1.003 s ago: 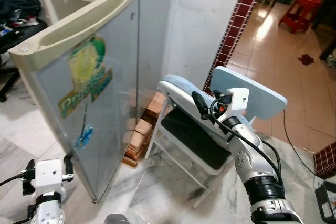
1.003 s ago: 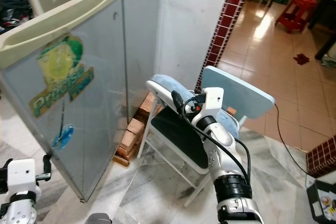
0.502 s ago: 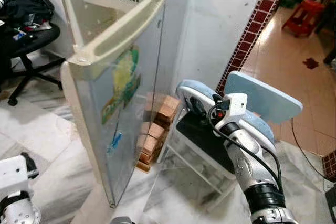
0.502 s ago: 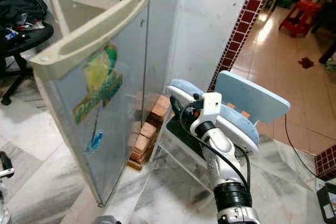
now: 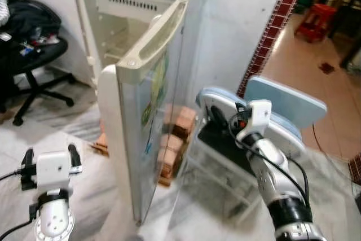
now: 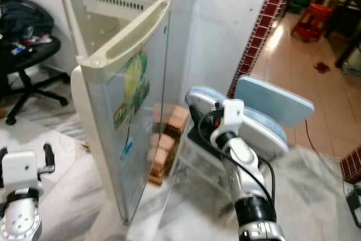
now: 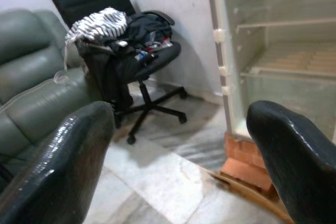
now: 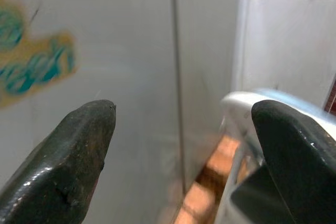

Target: Restocking fridge

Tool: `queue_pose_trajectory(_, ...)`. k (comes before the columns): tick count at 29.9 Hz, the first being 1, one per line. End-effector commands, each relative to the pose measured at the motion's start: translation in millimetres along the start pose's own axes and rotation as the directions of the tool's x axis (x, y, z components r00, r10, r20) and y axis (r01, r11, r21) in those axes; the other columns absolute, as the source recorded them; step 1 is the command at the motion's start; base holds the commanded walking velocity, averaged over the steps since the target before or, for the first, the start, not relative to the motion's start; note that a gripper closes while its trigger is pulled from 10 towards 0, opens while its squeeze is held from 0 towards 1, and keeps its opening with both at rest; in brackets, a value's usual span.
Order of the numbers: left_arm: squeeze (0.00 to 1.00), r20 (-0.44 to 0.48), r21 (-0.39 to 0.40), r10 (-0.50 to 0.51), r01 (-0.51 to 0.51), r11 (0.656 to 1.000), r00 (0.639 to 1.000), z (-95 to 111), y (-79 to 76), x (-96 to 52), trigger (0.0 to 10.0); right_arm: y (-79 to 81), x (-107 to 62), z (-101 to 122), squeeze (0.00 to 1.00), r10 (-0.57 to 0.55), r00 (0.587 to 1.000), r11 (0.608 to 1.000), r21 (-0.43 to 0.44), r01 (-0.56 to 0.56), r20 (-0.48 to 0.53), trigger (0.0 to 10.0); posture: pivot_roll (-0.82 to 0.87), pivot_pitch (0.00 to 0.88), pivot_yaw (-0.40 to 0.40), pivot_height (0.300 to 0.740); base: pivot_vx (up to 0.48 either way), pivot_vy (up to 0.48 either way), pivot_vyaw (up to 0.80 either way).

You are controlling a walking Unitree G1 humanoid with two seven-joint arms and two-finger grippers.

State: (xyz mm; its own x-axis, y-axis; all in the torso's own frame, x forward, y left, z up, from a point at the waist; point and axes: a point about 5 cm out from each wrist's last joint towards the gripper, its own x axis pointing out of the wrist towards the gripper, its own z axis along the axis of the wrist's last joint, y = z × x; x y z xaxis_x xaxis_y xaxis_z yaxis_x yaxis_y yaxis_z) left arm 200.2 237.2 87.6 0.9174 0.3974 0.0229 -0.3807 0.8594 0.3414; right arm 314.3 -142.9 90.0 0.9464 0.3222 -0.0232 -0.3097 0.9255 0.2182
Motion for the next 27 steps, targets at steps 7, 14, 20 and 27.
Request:
queue_pose_trajectory(7, 0.00, -0.014, -0.027, -0.073, 0.073, 0.997, 0.997, 0.4, -9.8, 0.3, 10.0, -0.5, 10.0, 10.2, 0.00, -0.025, 0.999, 0.999, -0.025, 0.026, 0.025, 10.0, 0.16, 0.005, -0.083, 0.740, 0.000, 0.480, 0.00)
queue_pose_trajectory(14, 0.00, 0.044, -0.086, -0.248, 0.251, 0.964, 0.968, 10.6, -32.3, -2.8, 10.0, 15.3, 13.8, 2.3, 0.00, 0.059, 0.998, 0.993, 0.099, -0.057, -0.023, 10.0, 0.16, 0.003, -0.081, 0.740, 0.000, 0.480, 0.00)
queue_pose_trajectory(20, 0.00, 0.070, -0.084, -0.302, 0.308, 0.948, 0.951, 18.3, -44.5, -4.2, 10.0, 58.9, 6.7, 14.6, 0.00, 0.371, 0.927, 0.876, 0.312, -0.368, 0.054, 10.0, 0.15, 0.003, -0.070, 0.740, 0.000, 0.480, 0.00)
queue_pose_trajectory(27, 0.00, 0.083, -0.087, -0.312, 0.319, 0.944, 0.946, 20.9, -48.6, 2.3, 10.0, 29.4, 5.0, 4.8, 0.00, 0.193, 0.981, 0.974, 0.127, -0.188, -0.027, 10.0, 0.14, 0.000, -0.066, 0.740, 0.000, 0.480, 0.00)
